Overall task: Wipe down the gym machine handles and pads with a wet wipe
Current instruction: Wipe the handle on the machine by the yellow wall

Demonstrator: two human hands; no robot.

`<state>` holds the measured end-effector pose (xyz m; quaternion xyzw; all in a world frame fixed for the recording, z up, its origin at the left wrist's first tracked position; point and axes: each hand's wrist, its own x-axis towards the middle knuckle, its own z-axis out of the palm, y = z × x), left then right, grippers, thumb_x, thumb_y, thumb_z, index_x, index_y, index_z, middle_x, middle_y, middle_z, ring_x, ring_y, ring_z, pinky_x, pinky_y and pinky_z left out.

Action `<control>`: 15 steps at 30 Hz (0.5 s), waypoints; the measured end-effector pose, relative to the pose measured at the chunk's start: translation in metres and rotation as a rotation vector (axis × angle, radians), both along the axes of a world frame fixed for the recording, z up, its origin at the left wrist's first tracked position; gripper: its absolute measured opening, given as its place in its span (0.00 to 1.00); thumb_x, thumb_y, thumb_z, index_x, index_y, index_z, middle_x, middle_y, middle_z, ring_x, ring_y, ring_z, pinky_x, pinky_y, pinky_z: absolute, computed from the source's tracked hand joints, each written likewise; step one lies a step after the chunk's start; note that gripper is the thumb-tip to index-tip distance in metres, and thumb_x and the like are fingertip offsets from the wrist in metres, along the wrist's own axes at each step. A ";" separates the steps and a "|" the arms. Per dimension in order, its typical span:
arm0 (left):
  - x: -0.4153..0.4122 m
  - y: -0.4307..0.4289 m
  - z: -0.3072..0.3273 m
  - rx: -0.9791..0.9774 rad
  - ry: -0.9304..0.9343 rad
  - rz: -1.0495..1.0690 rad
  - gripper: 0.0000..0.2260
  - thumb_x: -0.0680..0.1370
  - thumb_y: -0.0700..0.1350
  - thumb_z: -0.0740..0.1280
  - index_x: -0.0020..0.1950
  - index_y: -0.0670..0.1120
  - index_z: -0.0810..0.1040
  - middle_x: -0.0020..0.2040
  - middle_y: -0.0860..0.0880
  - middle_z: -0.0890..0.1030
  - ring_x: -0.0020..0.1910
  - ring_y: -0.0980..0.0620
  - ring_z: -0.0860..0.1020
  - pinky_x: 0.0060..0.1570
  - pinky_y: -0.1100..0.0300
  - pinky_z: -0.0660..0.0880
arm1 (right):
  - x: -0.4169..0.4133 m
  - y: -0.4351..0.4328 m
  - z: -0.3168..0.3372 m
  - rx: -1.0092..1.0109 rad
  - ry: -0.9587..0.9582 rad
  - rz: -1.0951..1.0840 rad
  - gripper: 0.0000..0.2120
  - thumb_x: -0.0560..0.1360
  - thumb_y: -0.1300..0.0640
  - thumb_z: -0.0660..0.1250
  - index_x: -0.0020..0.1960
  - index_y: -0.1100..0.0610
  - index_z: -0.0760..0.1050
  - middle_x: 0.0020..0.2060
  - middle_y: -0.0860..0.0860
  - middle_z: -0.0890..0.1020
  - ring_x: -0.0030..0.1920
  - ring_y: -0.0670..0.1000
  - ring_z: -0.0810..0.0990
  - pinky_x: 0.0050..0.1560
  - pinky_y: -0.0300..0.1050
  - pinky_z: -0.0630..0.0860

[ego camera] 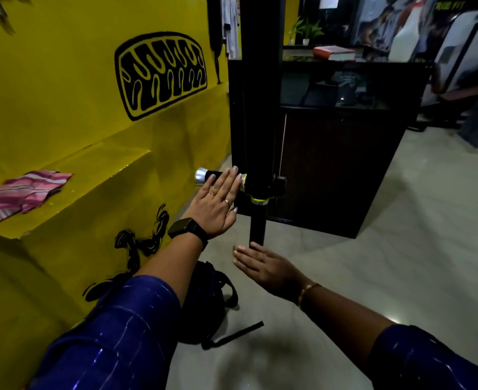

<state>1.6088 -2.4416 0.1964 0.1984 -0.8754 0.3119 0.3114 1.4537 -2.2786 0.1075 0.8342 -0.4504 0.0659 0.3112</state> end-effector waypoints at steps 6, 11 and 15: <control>-0.001 -0.001 -0.003 0.003 -0.003 0.032 0.36 0.77 0.53 0.55 0.80 0.43 0.43 0.79 0.44 0.50 0.79 0.49 0.43 0.77 0.50 0.41 | -0.011 0.009 -0.014 -0.007 0.084 -0.021 0.17 0.80 0.63 0.55 0.65 0.58 0.76 0.65 0.55 0.77 0.69 0.53 0.72 0.72 0.52 0.64; 0.004 -0.006 0.001 0.007 0.033 -0.037 0.35 0.77 0.53 0.55 0.80 0.48 0.41 0.80 0.48 0.40 0.79 0.51 0.43 0.76 0.49 0.44 | 0.015 0.027 -0.004 0.017 -0.290 -0.091 0.19 0.77 0.65 0.54 0.57 0.57 0.81 0.56 0.53 0.83 0.59 0.51 0.80 0.57 0.46 0.78; 0.013 -0.008 0.007 0.290 0.352 -0.021 0.36 0.77 0.52 0.54 0.80 0.50 0.40 0.80 0.51 0.39 0.78 0.55 0.40 0.76 0.53 0.39 | 0.063 0.005 0.062 0.436 -1.477 -0.463 0.13 0.75 0.67 0.59 0.41 0.58 0.81 0.37 0.47 0.84 0.37 0.46 0.83 0.35 0.36 0.75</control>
